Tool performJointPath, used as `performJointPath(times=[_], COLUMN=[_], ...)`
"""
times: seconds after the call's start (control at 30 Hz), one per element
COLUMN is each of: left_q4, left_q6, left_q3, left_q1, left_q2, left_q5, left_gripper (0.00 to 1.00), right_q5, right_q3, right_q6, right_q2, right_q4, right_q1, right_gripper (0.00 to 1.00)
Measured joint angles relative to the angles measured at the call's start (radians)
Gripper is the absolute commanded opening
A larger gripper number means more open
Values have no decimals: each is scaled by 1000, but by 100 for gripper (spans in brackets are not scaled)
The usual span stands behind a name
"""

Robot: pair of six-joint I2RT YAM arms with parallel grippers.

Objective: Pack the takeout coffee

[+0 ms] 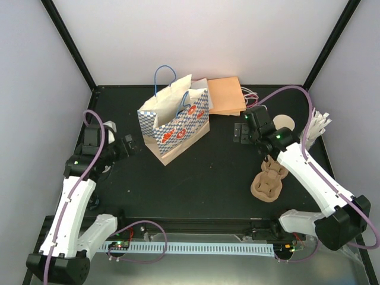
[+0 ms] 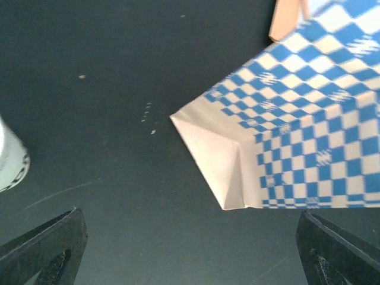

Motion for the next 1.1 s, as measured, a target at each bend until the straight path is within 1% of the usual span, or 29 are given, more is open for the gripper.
performJointPath(times=[0.13,0.3,0.37,0.47,0.57,0.73,0.8,0.93,1.1], left_q4=[-50,-87,-85,-70,-61,-107,-107,-112,-101], left_q6=[-6,5,11,44,108,155,156,147,130], left_q3=[0,0,0,0,15,151,171,172,140], left_q1=[124,307,342,355,356,356,356,356,356], left_q2=[-1,46,62,89,152,346,388,427,472], left_q5=[40,51,47,40,37,-37,-59,-104,-138], left_gripper=[98,90,88,88,88,91,92,92,88], right_q5=[-5,-42,-61,-95,-128,-183,-200,-231,-255], right_q3=[-41,-125,-158,-187,-194,-194,-194,-194,-194], right_q6=[2,3,3,3,2,-1,-2,-2,-2], right_q2=[-23,-108,-151,-206,-238,-273,-285,-308,-314], right_q4=[18,48,58,69,74,75,75,76,75], right_q1=[0,0,0,0,0,0,0,0,0], right_gripper=[100,100,100,100,100,100,100,100,100])
